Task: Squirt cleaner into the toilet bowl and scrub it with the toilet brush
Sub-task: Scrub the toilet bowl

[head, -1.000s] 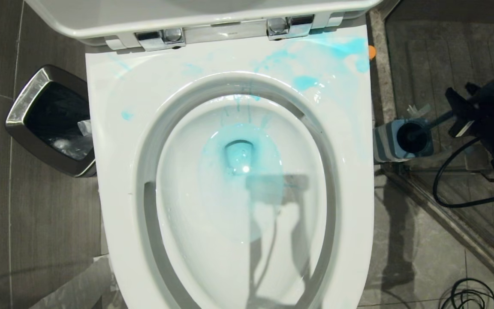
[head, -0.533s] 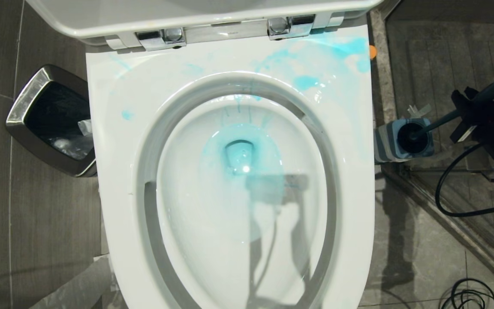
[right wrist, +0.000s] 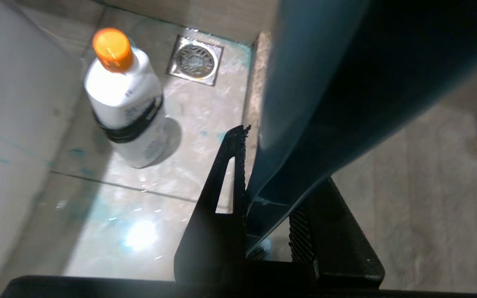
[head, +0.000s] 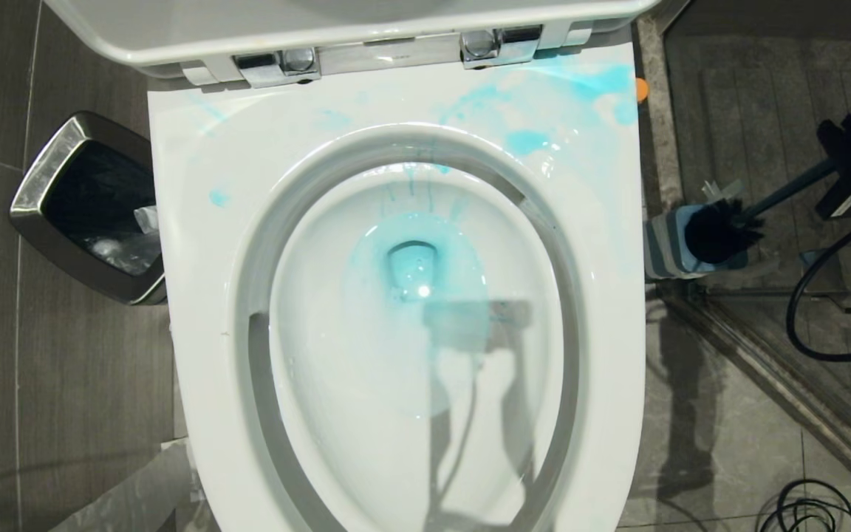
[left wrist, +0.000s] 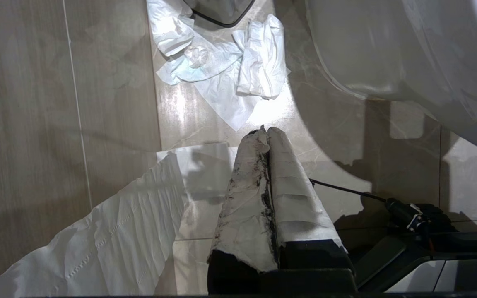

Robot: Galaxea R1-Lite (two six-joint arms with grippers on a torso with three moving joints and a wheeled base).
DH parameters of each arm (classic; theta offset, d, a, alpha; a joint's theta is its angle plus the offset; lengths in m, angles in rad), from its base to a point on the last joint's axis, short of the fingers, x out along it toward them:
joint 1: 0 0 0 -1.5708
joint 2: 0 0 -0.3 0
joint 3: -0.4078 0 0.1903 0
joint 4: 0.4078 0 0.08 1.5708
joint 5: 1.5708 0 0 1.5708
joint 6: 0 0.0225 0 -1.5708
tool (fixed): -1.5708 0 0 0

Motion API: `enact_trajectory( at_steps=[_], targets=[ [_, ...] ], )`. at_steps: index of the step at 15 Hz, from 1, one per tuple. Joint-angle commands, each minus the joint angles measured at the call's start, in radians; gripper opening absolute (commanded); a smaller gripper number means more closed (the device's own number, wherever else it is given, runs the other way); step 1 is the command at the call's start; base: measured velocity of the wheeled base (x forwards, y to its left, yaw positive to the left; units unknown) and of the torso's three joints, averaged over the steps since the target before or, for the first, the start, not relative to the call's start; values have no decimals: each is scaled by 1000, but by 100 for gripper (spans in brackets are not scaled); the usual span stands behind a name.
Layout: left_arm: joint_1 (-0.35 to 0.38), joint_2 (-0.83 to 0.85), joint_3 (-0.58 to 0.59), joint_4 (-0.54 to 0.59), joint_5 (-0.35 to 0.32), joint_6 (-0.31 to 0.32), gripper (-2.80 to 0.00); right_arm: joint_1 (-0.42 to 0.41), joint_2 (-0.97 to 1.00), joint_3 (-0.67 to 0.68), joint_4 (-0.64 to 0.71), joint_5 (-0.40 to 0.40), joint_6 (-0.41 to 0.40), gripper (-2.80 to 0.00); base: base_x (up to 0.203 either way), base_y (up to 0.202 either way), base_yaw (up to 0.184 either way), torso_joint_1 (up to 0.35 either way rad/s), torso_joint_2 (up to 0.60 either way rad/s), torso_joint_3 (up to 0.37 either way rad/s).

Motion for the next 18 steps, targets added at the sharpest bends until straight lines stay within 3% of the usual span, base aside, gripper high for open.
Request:
enact_trajectory(
  at_steps=[1, 6, 11, 15, 18],
  targets=[
    [1, 2, 0, 0, 0, 0, -280, 15, -139, -77, 245, 2, 45, -280, 0, 0, 0, 0, 0, 0],
    [-1, 2, 0, 0, 0, 0, -280, 60, -187, -324, 535, 0, 114, -280, 0, 0, 0, 0, 0, 0],
    [0, 2, 0, 0, 0, 0, -280, 207, -165, -625, 804, -88, 108, -280, 0, 0, 0, 0, 0, 0],
    [1, 2, 0, 0, 0, 0, -280, 324, -128, -882, 1015, -197, 36, -280, 0, 0, 0, 0, 0, 0],
    [-1, 2, 0, 4, 3, 13, -280, 371, -120, -992, 1125, -262, -20, -280, 0, 0, 0, 0, 0, 0]
  ],
)
